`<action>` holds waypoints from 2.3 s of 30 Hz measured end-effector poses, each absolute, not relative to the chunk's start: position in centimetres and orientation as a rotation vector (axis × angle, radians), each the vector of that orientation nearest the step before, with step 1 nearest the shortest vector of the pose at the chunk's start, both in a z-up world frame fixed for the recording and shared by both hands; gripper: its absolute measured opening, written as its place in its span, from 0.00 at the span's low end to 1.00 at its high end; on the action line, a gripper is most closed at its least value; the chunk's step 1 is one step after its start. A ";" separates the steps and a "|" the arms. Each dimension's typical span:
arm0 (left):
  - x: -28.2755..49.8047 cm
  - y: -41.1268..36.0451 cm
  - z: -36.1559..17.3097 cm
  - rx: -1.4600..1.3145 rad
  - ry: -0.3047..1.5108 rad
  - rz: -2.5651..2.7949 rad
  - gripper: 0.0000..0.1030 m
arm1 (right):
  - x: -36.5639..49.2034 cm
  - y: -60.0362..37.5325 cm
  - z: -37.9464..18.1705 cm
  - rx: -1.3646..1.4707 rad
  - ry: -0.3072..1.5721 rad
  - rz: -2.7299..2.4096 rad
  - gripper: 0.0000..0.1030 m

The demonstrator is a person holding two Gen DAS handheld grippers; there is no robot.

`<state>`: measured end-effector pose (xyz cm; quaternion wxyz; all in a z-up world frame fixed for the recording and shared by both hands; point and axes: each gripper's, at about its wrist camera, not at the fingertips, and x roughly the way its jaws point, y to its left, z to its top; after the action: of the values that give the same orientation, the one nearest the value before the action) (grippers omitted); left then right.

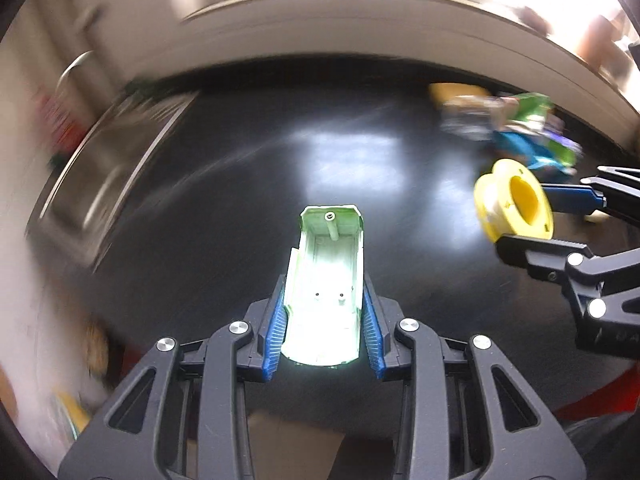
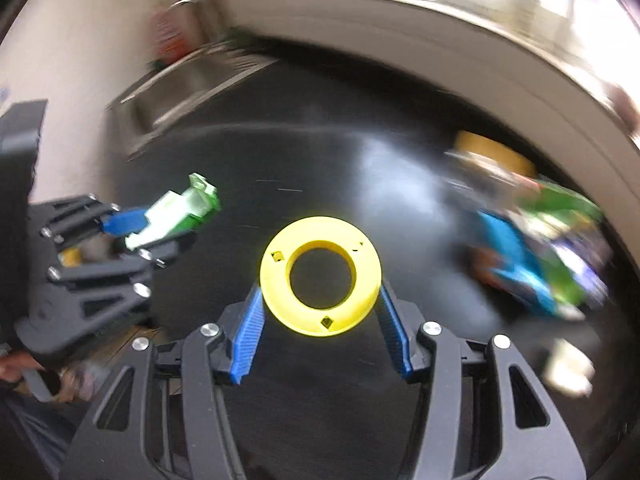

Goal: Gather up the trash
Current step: 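Carry the green tray and yellow tape roll to the black bin and release both, then swing both open tools back over the counter toward the trash pile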

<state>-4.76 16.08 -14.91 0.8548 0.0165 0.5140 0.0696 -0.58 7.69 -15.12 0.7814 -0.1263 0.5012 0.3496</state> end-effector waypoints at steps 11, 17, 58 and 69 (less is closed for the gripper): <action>-18.8 34.9 -21.4 -0.293 1.199 0.603 0.33 | -9.0 32.0 -18.9 -0.513 1.195 1.241 0.52; -23.7 41.2 -25.8 -0.455 1.193 0.686 0.33 | -12.2 40.2 -21.7 -0.586 1.265 1.326 0.52; 2.3 6.1 -9.3 0.161 0.996 -0.240 0.92 | -1.6 -9.2 -6.9 -0.005 0.950 0.156 0.90; 3.5 -2.4 -9.9 0.361 0.977 -0.439 0.92 | -4.5 -19.9 -8.5 0.196 0.992 -0.028 0.90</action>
<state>3.46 -2.37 -9.90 0.8445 0.1710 0.4630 -0.2081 -4.48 -19.87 -8.47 0.8748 0.0939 0.4752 -0.0134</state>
